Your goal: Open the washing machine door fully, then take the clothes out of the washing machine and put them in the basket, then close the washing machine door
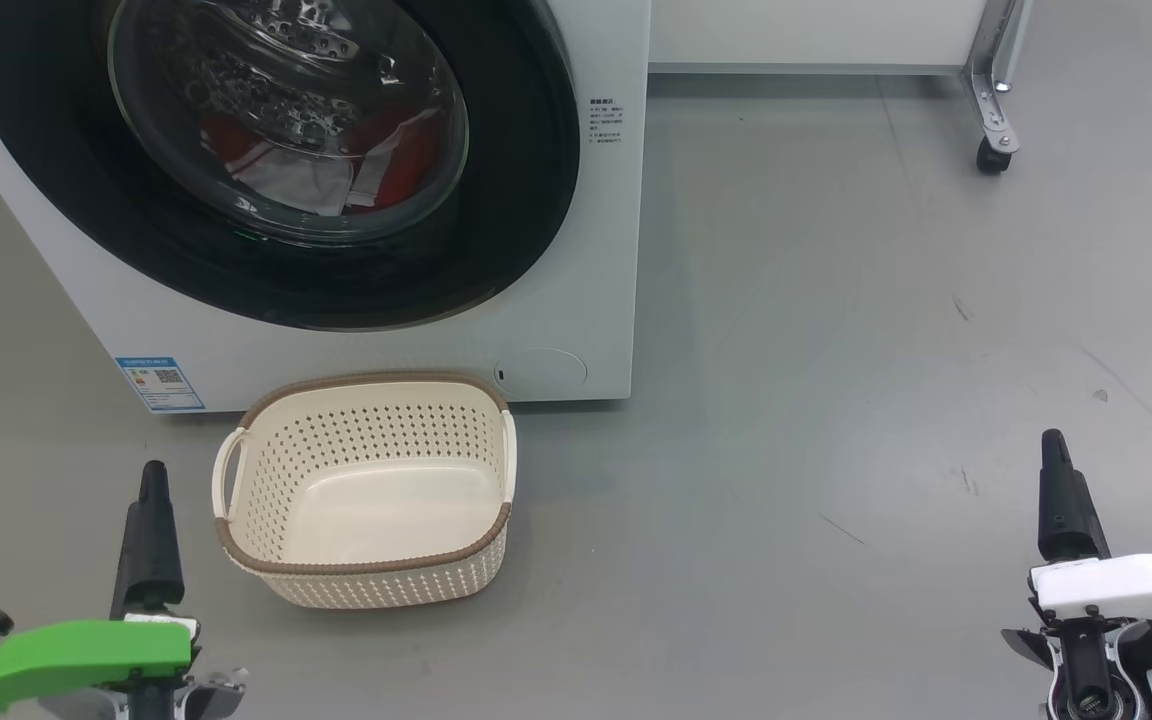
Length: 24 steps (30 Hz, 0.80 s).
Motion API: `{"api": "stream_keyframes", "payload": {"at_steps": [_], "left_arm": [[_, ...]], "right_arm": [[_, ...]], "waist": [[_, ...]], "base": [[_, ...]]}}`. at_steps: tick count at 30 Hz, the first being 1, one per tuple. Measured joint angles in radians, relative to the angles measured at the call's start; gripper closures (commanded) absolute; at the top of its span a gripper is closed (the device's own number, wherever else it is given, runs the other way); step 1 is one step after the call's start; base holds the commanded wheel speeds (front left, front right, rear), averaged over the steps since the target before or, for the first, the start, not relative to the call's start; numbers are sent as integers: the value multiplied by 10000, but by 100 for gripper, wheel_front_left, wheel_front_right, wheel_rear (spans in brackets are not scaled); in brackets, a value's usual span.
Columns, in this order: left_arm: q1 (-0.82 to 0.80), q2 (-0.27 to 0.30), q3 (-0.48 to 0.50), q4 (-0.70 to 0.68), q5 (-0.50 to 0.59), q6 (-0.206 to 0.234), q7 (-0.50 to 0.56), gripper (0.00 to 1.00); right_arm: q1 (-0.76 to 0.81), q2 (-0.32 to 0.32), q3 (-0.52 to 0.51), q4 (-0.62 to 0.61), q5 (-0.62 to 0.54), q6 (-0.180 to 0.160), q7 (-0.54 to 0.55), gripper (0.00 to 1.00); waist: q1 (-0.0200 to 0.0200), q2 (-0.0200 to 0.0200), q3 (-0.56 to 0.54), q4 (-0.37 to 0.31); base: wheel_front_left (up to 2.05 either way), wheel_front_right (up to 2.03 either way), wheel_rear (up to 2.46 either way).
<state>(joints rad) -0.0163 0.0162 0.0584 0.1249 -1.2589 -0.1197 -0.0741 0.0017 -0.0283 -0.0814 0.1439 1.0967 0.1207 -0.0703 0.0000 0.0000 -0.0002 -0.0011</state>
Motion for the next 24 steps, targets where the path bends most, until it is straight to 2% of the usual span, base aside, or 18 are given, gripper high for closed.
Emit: {"api": "stream_keyframes", "payload": {"at_steps": [6,12,17,24], "left_arm": [[-3,6,-117,-222,890,0,-167,0],[-3,15,-405,-531,2606,-2,-347,0],[-1,56,-650,-734,4224,-2,-523,0],[10,81,-1156,-865,5933,0,-796,0]], "right_arm": [[-23,-36,134,-217,-878,-94,-199,0],[-23,-232,370,-426,-2266,-113,-405,0],[-23,-384,631,-594,-3386,-282,-581,0],[-22,-397,1003,-757,-4757,-433,-790,0]], "waist": [[0,0,-19,-14],[0,0,-33,-37],[0,0,-36,-54],[0,0,-30,-80]], "base": [[0,0,0],[0,0,0],[0,0,0],[0,0,0]]}}
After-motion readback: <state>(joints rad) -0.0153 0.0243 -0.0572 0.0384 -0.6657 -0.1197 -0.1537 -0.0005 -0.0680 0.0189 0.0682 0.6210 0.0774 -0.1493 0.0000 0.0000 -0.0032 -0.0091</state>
